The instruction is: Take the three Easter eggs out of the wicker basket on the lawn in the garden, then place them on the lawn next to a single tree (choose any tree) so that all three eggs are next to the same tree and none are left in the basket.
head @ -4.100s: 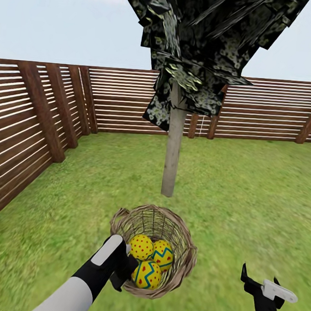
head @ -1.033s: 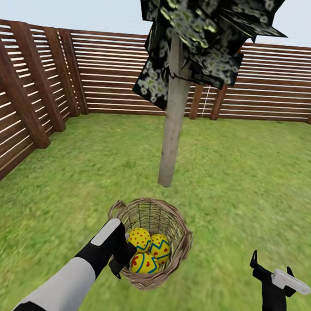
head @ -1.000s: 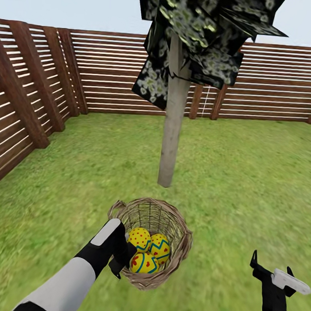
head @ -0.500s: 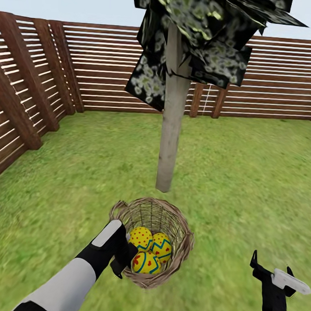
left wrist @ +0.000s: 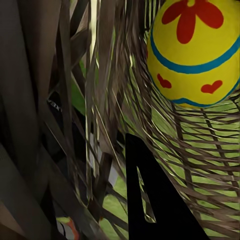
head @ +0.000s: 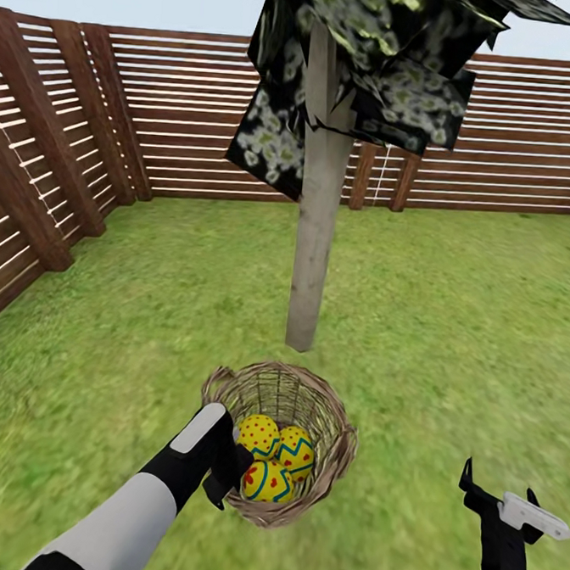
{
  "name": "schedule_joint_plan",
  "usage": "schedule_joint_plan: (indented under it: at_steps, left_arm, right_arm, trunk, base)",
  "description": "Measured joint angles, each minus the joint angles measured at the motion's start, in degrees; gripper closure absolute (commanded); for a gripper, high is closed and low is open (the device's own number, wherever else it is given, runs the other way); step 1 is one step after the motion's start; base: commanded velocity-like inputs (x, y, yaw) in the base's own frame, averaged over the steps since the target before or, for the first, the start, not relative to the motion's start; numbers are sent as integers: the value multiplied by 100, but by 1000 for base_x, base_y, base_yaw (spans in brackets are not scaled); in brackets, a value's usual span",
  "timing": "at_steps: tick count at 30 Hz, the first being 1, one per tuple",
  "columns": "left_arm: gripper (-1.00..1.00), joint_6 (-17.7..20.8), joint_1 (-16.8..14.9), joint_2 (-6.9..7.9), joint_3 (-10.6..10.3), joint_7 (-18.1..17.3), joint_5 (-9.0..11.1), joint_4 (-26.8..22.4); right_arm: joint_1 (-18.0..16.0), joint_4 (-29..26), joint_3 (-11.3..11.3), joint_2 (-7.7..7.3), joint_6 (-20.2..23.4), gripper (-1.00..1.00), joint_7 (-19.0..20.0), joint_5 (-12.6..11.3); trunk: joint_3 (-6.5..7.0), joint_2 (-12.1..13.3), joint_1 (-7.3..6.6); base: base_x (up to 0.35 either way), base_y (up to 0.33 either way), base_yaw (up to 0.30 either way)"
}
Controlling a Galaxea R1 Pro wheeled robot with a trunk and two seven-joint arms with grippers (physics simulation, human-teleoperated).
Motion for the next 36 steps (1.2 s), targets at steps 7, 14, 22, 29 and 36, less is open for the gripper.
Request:
schedule_joint_plan:
  at_steps: [7,14,22,29,36]
  left_arm:
    - [100,-2,0,0,76,35,10,30]
    - [100,-132,-9,0,83,32,15,-2]
    - [100,-198,-9,0,133,30,197,16]
    - [100,-204,-9,0,159,53,253,-23]
    - [100,-477,-9,0,154,72,268,-24]
  right_arm:
    - [0,-5,0,4,0,-100,0,0]
    - [-1,-7,0,4,0,-100,0,0]
    - [-1,-12,0,4,0,-100,0,0]
    - [-3,-7,0,4,0,-100,0,0]
    - [-1,-16,-1,4,0,-100,0,0]
  trunk:
    - [-126,-281,154]
    - [-252,-562,308]
    - [-396,-883,483]
    - [-521,-1163,637]
    - [-647,-1444,791]
  base:
    - [0,0,0]
    - [0,0,0]
    - [0,0,0]
    - [0,0,0]
    - [0,0,0]
